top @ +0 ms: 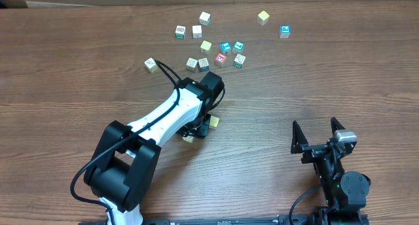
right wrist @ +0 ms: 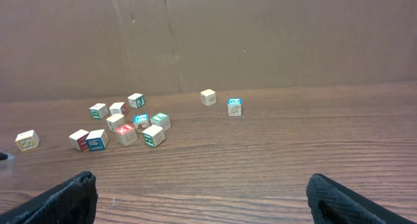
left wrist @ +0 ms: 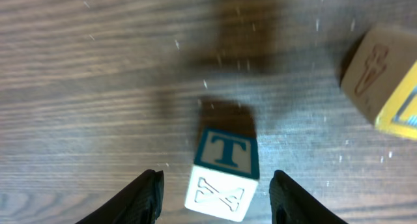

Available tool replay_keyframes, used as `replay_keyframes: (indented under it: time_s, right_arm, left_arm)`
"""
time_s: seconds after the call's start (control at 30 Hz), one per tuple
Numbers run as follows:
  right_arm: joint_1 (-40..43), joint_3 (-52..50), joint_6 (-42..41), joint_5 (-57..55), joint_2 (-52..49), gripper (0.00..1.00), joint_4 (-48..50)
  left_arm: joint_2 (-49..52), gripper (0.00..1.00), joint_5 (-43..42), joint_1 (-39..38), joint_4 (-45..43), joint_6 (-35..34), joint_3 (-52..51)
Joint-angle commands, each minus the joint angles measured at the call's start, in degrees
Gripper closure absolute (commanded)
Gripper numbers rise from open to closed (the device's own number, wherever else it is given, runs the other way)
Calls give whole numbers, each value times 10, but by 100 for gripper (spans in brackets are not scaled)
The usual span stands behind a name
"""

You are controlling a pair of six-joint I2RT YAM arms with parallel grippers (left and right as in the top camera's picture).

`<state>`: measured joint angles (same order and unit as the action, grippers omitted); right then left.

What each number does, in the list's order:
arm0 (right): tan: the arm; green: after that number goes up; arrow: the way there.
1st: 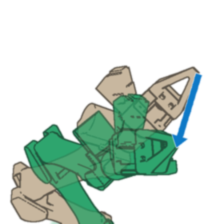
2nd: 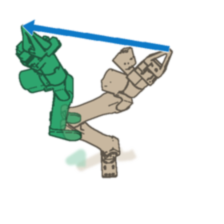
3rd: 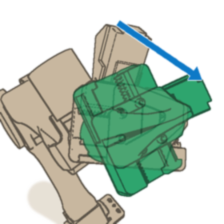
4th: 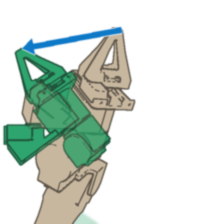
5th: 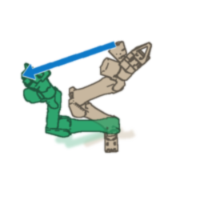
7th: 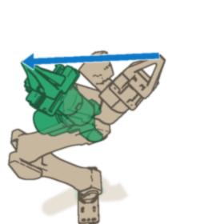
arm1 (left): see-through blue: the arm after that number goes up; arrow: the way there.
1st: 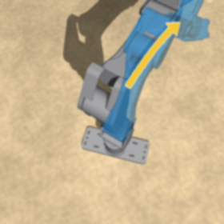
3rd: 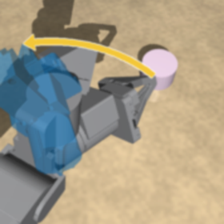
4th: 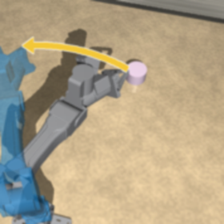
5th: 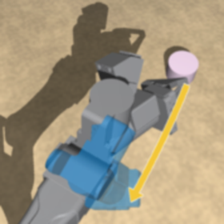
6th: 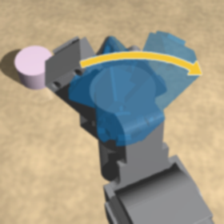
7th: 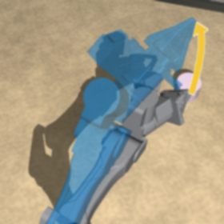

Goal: Form a circle

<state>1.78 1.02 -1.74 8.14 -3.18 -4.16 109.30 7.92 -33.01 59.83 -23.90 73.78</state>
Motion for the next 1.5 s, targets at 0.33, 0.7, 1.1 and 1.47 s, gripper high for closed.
replay_keyframes:
  time_s: [0.33,0.7,1.1,1.47]
  right_arm:
    - [-3,-5,-3,1,0,0,2]
    - [-3,-5,-3,1,0,0,2]
    - [-3,-5,-4,1,0,0,2]
    - [-3,-5,-4,1,0,0,2]
  left_arm:
    - [-6,66,-31,-4,-14,3,-31]
    - [-6,69,-1,-3,-64,27,-31]
    - [-6,76,33,-2,-106,27,-22]
    - [-6,76,-17,42,-166,-68,-1]
